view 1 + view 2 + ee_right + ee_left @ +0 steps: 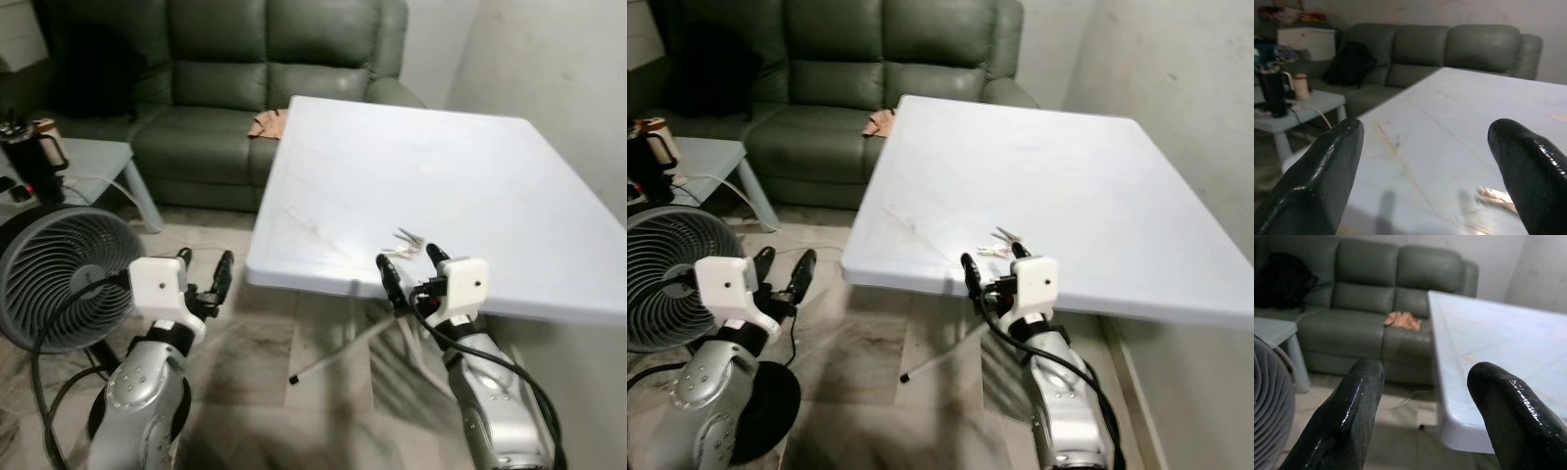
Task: Hang keys on a hook
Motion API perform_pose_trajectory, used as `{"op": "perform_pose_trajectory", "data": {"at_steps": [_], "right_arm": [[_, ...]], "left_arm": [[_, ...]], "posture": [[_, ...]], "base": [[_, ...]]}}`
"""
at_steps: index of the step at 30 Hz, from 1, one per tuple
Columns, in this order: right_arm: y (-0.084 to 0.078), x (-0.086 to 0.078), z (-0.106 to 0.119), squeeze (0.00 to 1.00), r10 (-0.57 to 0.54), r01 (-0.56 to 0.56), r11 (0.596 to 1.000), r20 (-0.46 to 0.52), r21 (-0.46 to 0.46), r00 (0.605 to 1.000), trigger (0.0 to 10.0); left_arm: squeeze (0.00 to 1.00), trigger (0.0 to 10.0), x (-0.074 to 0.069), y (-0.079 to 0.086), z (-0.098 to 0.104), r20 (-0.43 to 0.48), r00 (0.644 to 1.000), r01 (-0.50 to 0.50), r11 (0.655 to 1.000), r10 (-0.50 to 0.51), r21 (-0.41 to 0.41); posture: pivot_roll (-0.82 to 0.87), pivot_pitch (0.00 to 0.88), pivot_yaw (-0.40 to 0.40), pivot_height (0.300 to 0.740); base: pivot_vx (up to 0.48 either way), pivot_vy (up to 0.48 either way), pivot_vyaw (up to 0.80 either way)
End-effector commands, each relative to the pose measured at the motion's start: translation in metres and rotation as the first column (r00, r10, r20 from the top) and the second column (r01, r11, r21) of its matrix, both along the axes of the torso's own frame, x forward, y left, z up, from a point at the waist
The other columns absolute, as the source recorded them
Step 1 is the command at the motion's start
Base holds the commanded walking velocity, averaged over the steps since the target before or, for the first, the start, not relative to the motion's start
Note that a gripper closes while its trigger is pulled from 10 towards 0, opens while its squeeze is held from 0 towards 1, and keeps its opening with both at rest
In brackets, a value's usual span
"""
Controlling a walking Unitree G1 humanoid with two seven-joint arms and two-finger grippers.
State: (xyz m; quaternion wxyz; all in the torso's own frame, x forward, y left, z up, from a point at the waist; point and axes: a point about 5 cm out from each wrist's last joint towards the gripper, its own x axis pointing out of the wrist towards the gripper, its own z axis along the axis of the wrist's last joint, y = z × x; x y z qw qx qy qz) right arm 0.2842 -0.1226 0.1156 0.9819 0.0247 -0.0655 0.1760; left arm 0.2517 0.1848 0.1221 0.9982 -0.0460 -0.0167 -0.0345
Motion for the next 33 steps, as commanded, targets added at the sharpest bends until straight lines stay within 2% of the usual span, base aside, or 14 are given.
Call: {"op": "perform_pose_trajectory", "data": {"at_steps": [1, 9, 16, 21, 24, 28, 33], "right_arm": [[-0.012, -0.001, -0.001, 0.0, -0.03, 0.03, 0.999, -0.011, -0.014, 0.999, 10.0], [-0.012, 0.0, -0.001, 0.0, -0.027, 0.027, 0.999, -0.01, -0.016, 1.0, 10.0], [-0.01, 0.0, -0.002, 0.0, 0.009, -0.01, 0.999, -0.018, -0.035, 1.0, 10.0], [-0.01, 0.001, -0.002, 0.0, 0.045, -0.045, 0.996, -0.011, -0.081, 0.999, 10.0], [-0.011, 0.002, -0.003, 0.0, 0.047, -0.048, 0.996, -0.021, -0.077, 0.999, 10.0], [-0.023, 0.023, 0.008, 0.0, 0.142, -0.143, 0.973, -0.018, -0.18, 0.99, 10.0], [-0.025, 0.037, 0.016, 0.0, 0.197, -0.195, 0.954, -0.017, -0.226, 0.98, 10.0]], "left_arm": [[0.0, 10.0, 0.003, -0.009, 0.005, 0.013, 1.0, 0.028, 1.0, -0.028, -0.007], [0.0, 10.0, 0.004, -0.01, 0.006, 0.016, 1.0, 0.022, 1.0, -0.022, -0.008], [0.0, 10.0, 0.002, -0.013, 0.009, 0.067, 0.998, 0.016, 1.0, -0.017, 0.011], [0.0, 10.0, 0.0, -0.016, 0.008, 0.058, 0.997, 0.05, 0.999, -0.05, 0.004], [0.0, 10.0, 0.0, -0.016, 0.008, 0.058, 0.997, 0.057, 0.998, -0.057, 0.003], [0.0, 10.0, -0.004, -0.023, 0.006, 0.052, 0.992, 0.117, 0.993, -0.118, 0.008], [0.0, 10.0, -0.001, -0.032, 0.007, 0.05, 0.984, 0.171, 0.985, -0.172, 0.036]], "posture": [[-0.08, 0.0, -0.035, 0.724], [-0.08, 0.0, -0.04, 0.724], [-0.08, 0.0, -0.045, 0.724], [-0.08, 0.0, -0.045, 0.724], [-0.08, 0.0, -0.045, 0.724], [-0.06, 0.018, -0.061, 0.724], [-0.06, 0.031, -0.068, 0.724]], "base": [[0.386, 0.0, 0.0], [0.359, 0.0, 0.0], [0.0, 0.0, 0.0], [0.0, 0.0, 0.0], [0.0, 0.0, 0.0], [0.0, 0.0, 0.0], [0.0, 0.0, 0.0]]}}
